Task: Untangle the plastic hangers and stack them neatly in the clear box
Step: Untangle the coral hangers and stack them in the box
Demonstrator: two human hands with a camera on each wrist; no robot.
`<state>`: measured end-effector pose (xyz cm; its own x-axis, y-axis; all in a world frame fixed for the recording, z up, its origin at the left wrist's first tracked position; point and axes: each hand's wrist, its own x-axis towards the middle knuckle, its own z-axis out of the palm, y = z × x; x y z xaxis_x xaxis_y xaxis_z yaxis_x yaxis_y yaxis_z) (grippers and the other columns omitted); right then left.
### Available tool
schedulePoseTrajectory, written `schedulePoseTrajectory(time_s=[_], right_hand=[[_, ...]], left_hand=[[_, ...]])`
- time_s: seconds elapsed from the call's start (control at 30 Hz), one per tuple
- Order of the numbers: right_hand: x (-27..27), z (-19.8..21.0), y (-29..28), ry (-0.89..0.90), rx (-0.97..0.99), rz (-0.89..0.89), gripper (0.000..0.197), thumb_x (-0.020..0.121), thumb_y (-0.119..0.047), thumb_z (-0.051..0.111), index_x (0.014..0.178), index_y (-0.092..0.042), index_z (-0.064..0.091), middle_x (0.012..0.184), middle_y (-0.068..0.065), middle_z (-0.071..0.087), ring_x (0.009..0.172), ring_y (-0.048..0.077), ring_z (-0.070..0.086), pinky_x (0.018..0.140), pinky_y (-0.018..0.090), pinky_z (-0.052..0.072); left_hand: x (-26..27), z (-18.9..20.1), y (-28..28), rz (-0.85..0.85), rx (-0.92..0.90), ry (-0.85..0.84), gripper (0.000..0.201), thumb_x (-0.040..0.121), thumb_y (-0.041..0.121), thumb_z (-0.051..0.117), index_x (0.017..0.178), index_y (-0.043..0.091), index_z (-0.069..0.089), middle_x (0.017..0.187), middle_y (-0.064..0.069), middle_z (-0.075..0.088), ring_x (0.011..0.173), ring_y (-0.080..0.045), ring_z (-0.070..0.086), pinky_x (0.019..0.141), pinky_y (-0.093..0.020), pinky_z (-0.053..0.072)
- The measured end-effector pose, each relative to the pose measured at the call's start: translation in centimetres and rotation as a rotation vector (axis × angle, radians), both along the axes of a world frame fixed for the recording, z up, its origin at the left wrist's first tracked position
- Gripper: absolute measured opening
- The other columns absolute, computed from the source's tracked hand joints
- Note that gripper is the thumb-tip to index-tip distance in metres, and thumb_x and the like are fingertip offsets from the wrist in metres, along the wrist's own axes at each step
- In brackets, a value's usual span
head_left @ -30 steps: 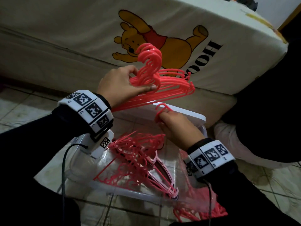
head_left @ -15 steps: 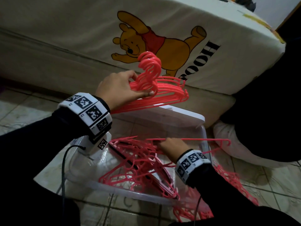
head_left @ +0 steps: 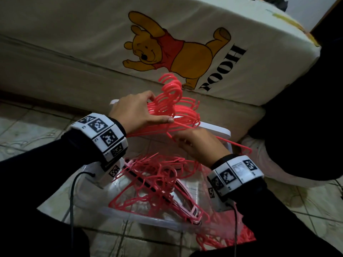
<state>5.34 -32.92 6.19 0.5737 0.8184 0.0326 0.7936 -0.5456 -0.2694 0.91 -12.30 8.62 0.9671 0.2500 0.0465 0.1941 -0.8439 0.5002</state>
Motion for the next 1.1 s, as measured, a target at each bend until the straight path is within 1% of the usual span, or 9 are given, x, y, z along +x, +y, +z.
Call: schedulePoseTrajectory(time_s=[0.13,0.3,0.4,0.5,0.6,0.7,0.8,1.0,1.1], right_hand=[[-0.4,0.7,-0.1,0.026,0.088,0.005,0.021,0.085,-0.014,0.063,0.104,-0.020,0.069,0.094,0.001,0.071,0.088,0.022,0.065,0.073,0.035,0.049],[-0.1,1.2,-0.4,0.037,0.185,0.000,0.016,0.083,-0.011,0.067,0.098,-0.013,0.071,0.086,0.003,0.072,0.078,0.013,0.064,0.071,0.026,0.045],[1.1,2.2,-2.4,0.000,0.262,-0.112,0.012,0.081,-0.008,0.069,0.091,-0.013,0.072,0.082,0.000,0.073,0.073,0.012,0.065,0.071,0.024,0.048],[2.7,2.1,-5.1,-0.043,0.023,-0.267,0.010,0.078,-0.008,0.067,0.083,-0.014,0.072,0.081,0.003,0.073,0.078,0.020,0.067,0.074,0.029,0.050],[2.6,-0.2,-5.9,0.177,-0.249,-0.361,0.008,0.081,-0.015,0.065,0.078,-0.012,0.071,0.072,0.006,0.072,0.065,0.017,0.066,0.072,0.031,0.054],[1.4,-3.0,-4.9,0.393,-0.084,-0.439,0.014,0.083,-0.027,0.071,0.076,-0.014,0.069,0.072,0.006,0.072,0.054,0.009,0.062,0.056,0.021,0.054],[0.5,-5.0,-3.7,0.522,0.129,-0.552,0.019,0.079,-0.034,0.073,0.068,-0.019,0.068,0.065,0.004,0.070,0.057,0.016,0.067,0.057,0.029,0.057],[1.2,-5.9,-3.7,0.467,0.402,-0.751,0.007,0.083,-0.016,0.070,0.085,-0.011,0.065,0.074,0.010,0.070,0.059,0.023,0.067,0.059,0.038,0.058],[1.2,-6.1,-3.6,0.472,0.494,-0.821,0.017,0.082,-0.014,0.071,0.075,-0.018,0.055,0.075,0.013,0.068,0.062,0.027,0.067,0.054,0.038,0.057]], left_hand=[[-0.2,0.0,-0.4,-0.069,-0.088,-0.029,0.091,0.037,0.091,0.045,0.102,0.029,0.053,0.096,-0.001,0.069,0.088,-0.020,0.064,0.080,-0.035,0.050],[-0.1,-0.1,-0.7,-0.124,-0.041,-0.043,0.064,0.062,0.080,0.052,0.102,0.031,0.057,0.096,0.005,0.069,0.089,-0.015,0.063,0.070,-0.028,0.032],[-0.1,0.1,-0.2,-0.124,-0.131,-0.042,0.064,0.058,0.082,0.046,0.097,0.031,0.056,0.089,0.008,0.065,0.086,-0.016,0.064,0.074,-0.032,0.046],[0.2,0.1,0.5,-0.086,-0.138,-0.059,0.069,0.057,0.083,0.044,0.100,0.031,0.056,0.092,0.005,0.064,0.088,-0.020,0.063,0.083,-0.039,0.051],[0.3,-0.2,0.8,-0.065,-0.129,-0.062,0.073,0.058,0.085,0.045,0.104,0.030,0.056,0.103,-0.002,0.068,0.093,-0.023,0.063,0.086,-0.045,0.051],[0.3,-0.5,0.7,-0.060,-0.123,-0.067,0.073,0.060,0.086,0.046,0.106,0.030,0.056,0.105,-0.003,0.068,0.094,-0.024,0.064,0.087,-0.045,0.050],[0.3,-0.6,0.6,-0.062,-0.122,-0.077,0.075,0.062,0.085,0.047,0.110,0.028,0.056,0.107,-0.005,0.068,0.096,-0.024,0.064,0.087,-0.046,0.050],[0.1,-1.0,0.9,-0.032,-0.121,-0.142,0.067,0.066,0.082,0.049,0.106,0.029,0.056,0.103,-0.003,0.070,0.093,-0.024,0.065,0.086,-0.046,0.050],[-0.2,-1.7,0.4,-0.016,-0.113,-0.190,0.068,0.068,0.084,0.044,0.104,0.028,0.053,0.093,-0.003,0.071,0.089,-0.026,0.066,0.083,-0.046,0.050]])
